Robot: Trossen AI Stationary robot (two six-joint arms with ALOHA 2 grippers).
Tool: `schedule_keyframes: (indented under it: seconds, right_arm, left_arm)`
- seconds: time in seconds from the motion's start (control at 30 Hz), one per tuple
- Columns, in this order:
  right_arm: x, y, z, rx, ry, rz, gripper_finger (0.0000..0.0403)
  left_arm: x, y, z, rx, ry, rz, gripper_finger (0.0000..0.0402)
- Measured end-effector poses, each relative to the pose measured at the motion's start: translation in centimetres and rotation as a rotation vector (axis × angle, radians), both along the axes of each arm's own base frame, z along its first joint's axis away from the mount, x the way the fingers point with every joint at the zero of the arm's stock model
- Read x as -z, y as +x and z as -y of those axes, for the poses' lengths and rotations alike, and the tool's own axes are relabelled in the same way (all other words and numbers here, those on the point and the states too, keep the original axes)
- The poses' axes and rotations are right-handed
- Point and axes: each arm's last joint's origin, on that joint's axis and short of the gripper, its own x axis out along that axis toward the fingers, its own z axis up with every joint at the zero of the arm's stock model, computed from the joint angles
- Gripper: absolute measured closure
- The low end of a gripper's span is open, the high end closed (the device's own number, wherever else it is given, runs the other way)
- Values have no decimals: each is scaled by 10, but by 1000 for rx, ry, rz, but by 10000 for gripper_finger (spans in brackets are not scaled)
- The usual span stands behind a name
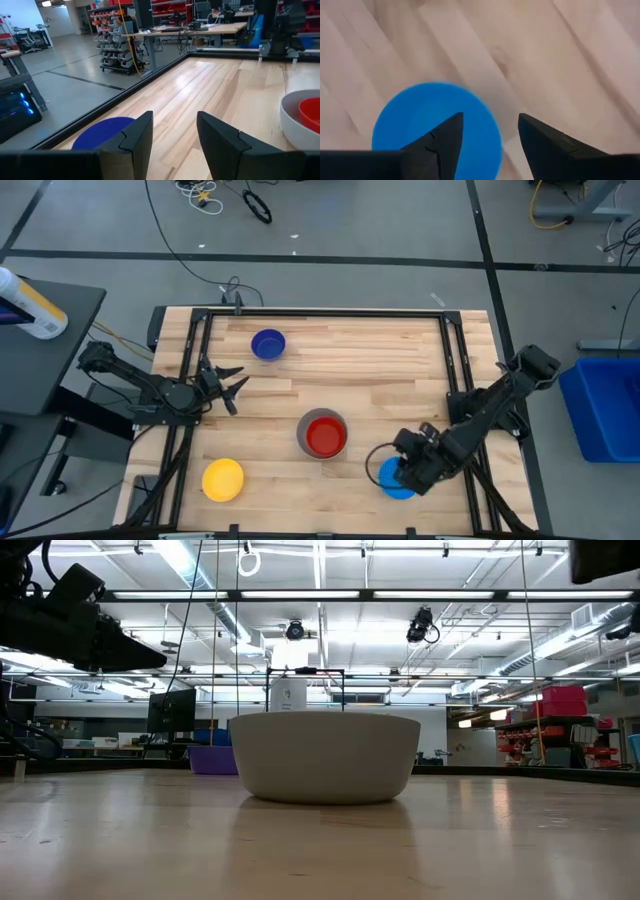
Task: Nest bowls inside each other
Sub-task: Stack the light blue bowl on the red bowl
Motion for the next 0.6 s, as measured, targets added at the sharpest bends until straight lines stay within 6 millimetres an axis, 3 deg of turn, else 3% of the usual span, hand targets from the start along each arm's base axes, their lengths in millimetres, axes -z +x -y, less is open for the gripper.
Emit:
schedule_keyframes:
  seconds: [0.2, 0.6]
  right_arm:
    - [3, -11, -7, 33, 2, -1, 202]
    - [36, -18, -5, 47, 82, 21, 204]
  left_arm:
    - [0, 0, 0, 1, 0, -2, 239]
    - [1, 1, 0, 2, -11, -3, 239]
